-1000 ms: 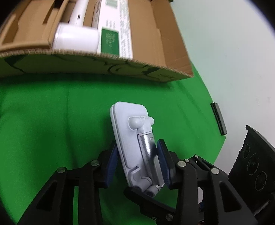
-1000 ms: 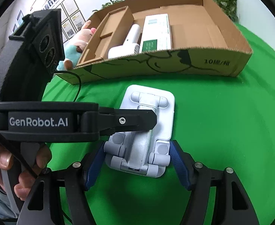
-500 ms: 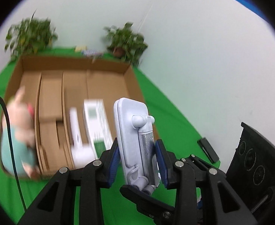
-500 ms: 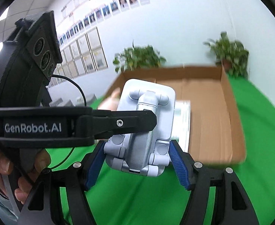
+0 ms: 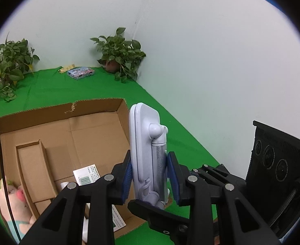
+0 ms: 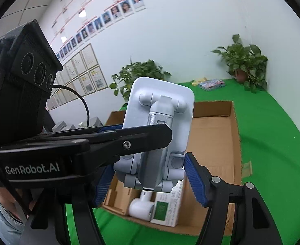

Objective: Organize objects
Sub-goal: 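Lift the phone stand with both grippers and carry it into the large box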

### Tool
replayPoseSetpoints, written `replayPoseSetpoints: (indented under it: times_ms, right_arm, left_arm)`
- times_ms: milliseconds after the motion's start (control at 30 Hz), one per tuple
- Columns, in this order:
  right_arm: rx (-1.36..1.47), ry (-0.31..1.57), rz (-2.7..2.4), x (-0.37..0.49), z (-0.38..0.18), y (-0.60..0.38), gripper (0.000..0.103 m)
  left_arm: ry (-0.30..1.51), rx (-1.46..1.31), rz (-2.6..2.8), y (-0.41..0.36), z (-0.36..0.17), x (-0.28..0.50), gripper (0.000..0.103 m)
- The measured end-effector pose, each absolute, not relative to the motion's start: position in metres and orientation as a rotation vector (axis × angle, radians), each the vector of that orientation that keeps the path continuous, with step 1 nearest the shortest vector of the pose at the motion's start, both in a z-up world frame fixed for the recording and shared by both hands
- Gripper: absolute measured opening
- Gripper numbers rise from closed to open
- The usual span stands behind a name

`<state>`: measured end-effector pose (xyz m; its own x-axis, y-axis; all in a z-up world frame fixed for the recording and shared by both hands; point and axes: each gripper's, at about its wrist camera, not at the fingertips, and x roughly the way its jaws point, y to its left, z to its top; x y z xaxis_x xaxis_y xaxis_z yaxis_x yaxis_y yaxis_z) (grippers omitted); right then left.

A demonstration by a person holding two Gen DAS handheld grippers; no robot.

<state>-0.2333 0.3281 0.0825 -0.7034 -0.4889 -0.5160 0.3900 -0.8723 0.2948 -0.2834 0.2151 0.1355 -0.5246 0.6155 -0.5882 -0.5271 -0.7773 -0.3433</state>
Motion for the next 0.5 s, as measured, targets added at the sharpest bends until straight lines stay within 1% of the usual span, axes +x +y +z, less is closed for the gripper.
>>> replayPoseSetpoints:
  times_ms: [67, 167, 267, 400, 500]
  right_arm:
    - [0.860, -0.237, -2.509, -0.267, 0.069, 0.334, 0.065]
    - [0.927, -0.256, -2.483, -0.294, 0.041, 0.341, 0.065]
    - [1.023, -0.276, -2.442, -0.298, 0.001, 0.347, 0.065]
    - [1.157, -0.323, -2.373, -0.306, -0.056, 0.353, 0.065]
    - [1.240, -0.350, -2.325, -0.313, -0.092, 0.357, 0.064]
  left_arm:
    - [-0.165, -0.982, 2.266, 0.222, 0.123, -0.295, 0.031]
    - [-0.189, -1.068, 2.234, 0.231, 0.084, -0.311, 0.031]
    - [-0.209, -1.175, 2.200, 0.238, 0.043, -0.325, 0.031]
    - [-0.234, -1.298, 2.162, 0.243, -0.011, -0.326, 0.031]
    - [-0.244, -1.371, 2.146, 0.248, -0.039, -0.329, 0.031]
